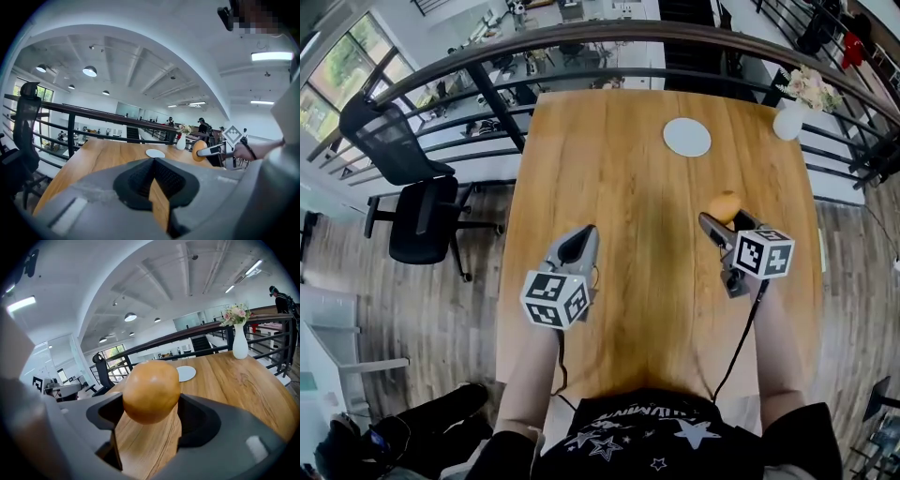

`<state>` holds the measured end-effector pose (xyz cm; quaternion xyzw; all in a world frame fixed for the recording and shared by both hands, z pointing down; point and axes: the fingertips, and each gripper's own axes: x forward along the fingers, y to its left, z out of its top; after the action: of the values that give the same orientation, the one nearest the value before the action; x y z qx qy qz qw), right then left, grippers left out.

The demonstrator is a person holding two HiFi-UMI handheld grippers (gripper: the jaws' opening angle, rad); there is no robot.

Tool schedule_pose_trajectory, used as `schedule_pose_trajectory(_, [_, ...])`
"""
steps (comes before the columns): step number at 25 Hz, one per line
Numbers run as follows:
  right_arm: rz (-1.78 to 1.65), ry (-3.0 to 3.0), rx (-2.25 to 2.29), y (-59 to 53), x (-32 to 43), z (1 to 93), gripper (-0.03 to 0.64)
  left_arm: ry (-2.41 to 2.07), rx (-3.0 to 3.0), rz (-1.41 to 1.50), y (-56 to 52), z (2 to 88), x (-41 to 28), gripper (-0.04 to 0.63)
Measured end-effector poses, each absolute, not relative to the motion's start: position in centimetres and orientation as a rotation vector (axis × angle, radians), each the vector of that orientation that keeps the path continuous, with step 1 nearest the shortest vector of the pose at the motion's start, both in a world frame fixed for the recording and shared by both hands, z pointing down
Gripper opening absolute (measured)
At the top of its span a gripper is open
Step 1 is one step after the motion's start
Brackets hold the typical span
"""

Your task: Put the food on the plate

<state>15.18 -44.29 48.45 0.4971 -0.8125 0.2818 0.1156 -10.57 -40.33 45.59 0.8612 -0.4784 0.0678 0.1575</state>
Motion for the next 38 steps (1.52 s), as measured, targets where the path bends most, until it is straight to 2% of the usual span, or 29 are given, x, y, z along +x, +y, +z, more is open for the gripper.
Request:
schedule_pose_trajectory(24, [0.697,-2.128,1.425,-64.8,17.4,54.6,0.359,-1.327,2.433,0.26,-52.6,50.2,-11.0,0.002])
schedule_pose_trajectory(38, [0.546,-1.823,1.25,-71.8,18.5,59.3,0.359,-1.345,2.382,0.239,-57.0,52.2,-12.0,0.002])
